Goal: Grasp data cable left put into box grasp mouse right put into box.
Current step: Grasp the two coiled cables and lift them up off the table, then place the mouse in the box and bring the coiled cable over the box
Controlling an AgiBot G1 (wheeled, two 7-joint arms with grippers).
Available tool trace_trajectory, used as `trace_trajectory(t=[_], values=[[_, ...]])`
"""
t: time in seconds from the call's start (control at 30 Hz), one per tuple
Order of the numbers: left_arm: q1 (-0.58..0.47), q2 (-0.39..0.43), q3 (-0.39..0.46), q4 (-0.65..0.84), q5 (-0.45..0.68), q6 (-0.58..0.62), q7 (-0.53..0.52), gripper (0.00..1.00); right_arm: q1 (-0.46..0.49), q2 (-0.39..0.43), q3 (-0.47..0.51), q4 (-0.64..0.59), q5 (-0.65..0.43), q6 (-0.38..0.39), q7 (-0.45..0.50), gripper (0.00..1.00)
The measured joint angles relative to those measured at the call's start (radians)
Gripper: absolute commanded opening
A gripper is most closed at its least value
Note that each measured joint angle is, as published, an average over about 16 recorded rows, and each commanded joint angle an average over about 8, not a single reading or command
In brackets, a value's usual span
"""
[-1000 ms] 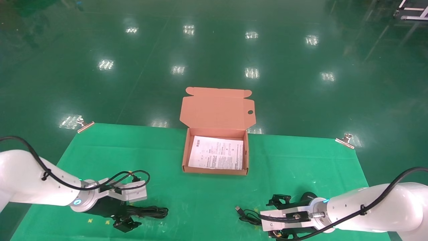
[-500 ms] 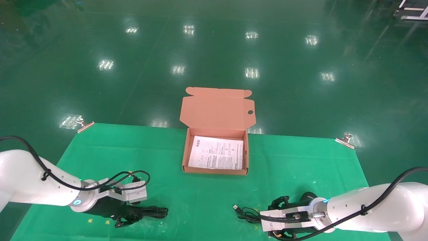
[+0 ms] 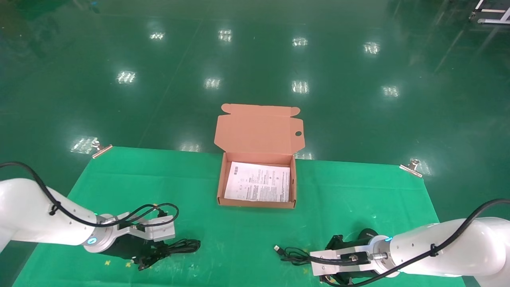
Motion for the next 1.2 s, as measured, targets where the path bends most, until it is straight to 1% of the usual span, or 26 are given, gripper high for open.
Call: trace_trajectory(t=[0.37,0.53,0.67,0.8,0.97,1.1,1.2], values=[[-0.003,-0.004,-0.001,-0.007,-0.002,0.003,0.002,0.0,0.003,0.011,0.007,0.006,0.008,-0.005,0.007,0.0],[-0.015,-0.021,-0.005,-0.041,-0.003,0.011,0.003,0.0,0.015,0.041,0.031,0.028,0.031,-0.018,0.035,0.0],[-0.031,-0.046,-0.01,-0.099,0.002,0.02,-0.006,0.0,0.038,0.077,0.063,0.05,0.055,-0.026,0.072,0.0],[-0.053,-0.081,-0.017,-0.188,0.013,0.027,-0.026,0.0,0.08,0.118,0.107,0.068,0.083,-0.025,0.118,0.0],[-0.086,-0.12,-0.026,-0.323,0.047,0.023,-0.068,0.0,0.155,0.154,0.163,0.075,0.111,-0.009,0.167,0.0],[-0.118,-0.134,-0.033,-0.42,0.089,0.004,-0.102,0.0,0.233,0.156,0.204,0.064,0.134,0.014,0.188,0.0],[-0.145,-0.131,-0.036,-0.472,0.127,-0.021,-0.118,0.0,0.297,0.139,0.228,0.042,0.153,0.036,0.191,0.0]])
